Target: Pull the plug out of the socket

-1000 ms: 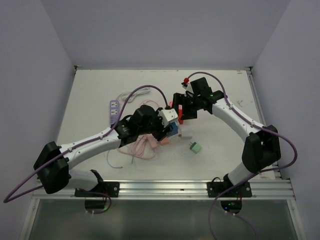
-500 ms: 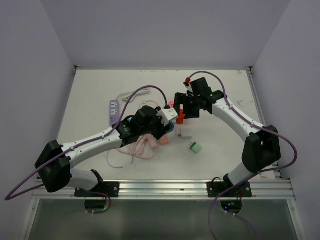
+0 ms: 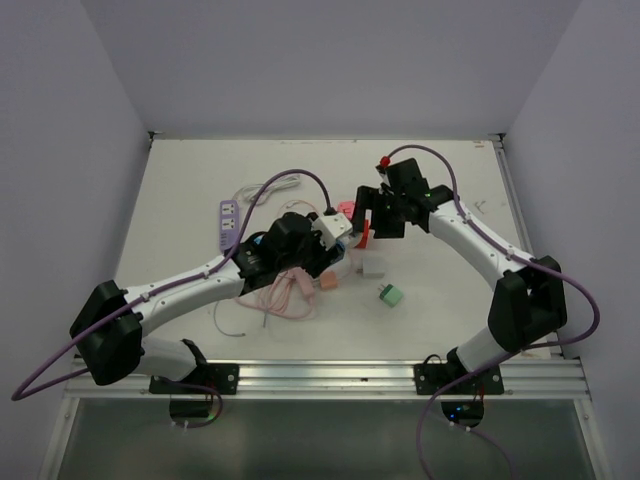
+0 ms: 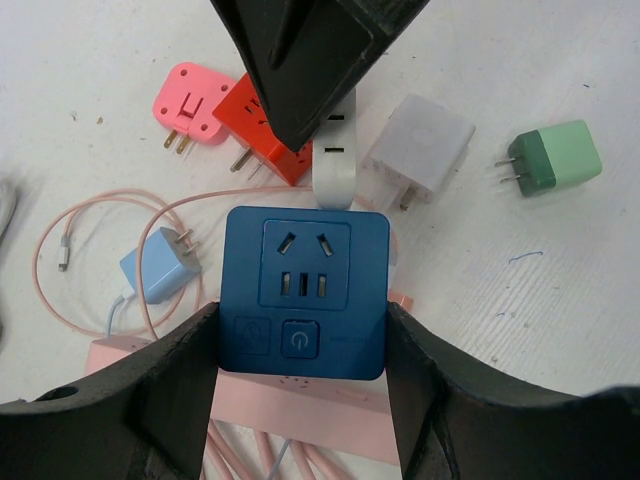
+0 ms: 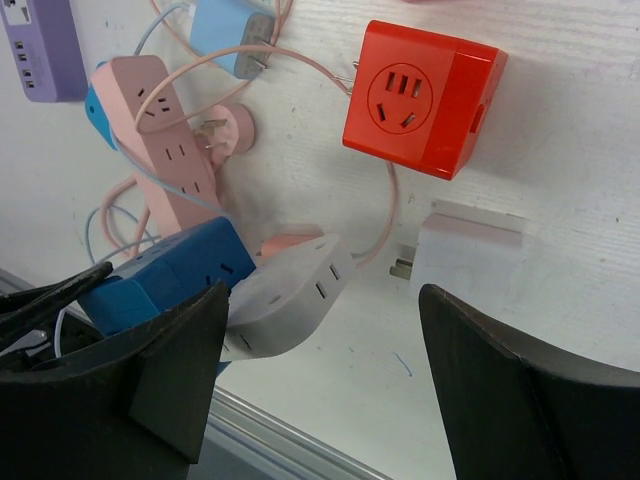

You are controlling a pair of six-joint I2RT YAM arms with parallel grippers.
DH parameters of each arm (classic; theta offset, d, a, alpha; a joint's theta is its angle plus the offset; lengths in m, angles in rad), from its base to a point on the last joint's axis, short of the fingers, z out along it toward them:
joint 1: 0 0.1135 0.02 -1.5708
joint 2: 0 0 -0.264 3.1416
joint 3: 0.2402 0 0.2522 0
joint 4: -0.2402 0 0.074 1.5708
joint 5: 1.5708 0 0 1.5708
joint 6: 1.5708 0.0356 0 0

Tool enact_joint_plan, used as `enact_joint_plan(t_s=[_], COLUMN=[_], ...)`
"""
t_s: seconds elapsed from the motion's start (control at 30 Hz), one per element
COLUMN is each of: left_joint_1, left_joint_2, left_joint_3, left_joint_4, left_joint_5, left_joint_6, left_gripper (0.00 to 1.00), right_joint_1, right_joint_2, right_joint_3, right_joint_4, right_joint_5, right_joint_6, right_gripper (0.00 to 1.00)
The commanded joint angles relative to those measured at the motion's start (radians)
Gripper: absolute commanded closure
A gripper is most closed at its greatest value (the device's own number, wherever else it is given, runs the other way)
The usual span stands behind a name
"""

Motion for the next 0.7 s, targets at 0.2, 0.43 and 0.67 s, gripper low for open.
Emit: enact_joint_plan(t_s=[0.2, 0.43, 0.67], left_joint_1=[0.055, 0.087, 0.095], left_joint_2=[-0.025, -0.082, -0.146], left_joint_3=[-0.011, -0.05, -0.113], left_joint_4=[0.148, 0.196, 0.297], left_joint_5=[-0.063, -0.017, 0.037], left_joint_6=[-0.044, -0.094, -0.212], left_gripper=[1.0, 1.0, 1.0], right_joint_1=[-0.015, -0.077, -0.091], right_joint_2=[-0.107, -0.16, -0.194], right_joint_3=[-0.075, -0.155, -0.188], right_joint_4=[0.087, 0.291, 0.435], right_joint_5=[-0.114, -0.291, -0.311], right_joint_6=[0.029, 0.121, 0.228], right_gripper=[0.21, 0.14, 0.01])
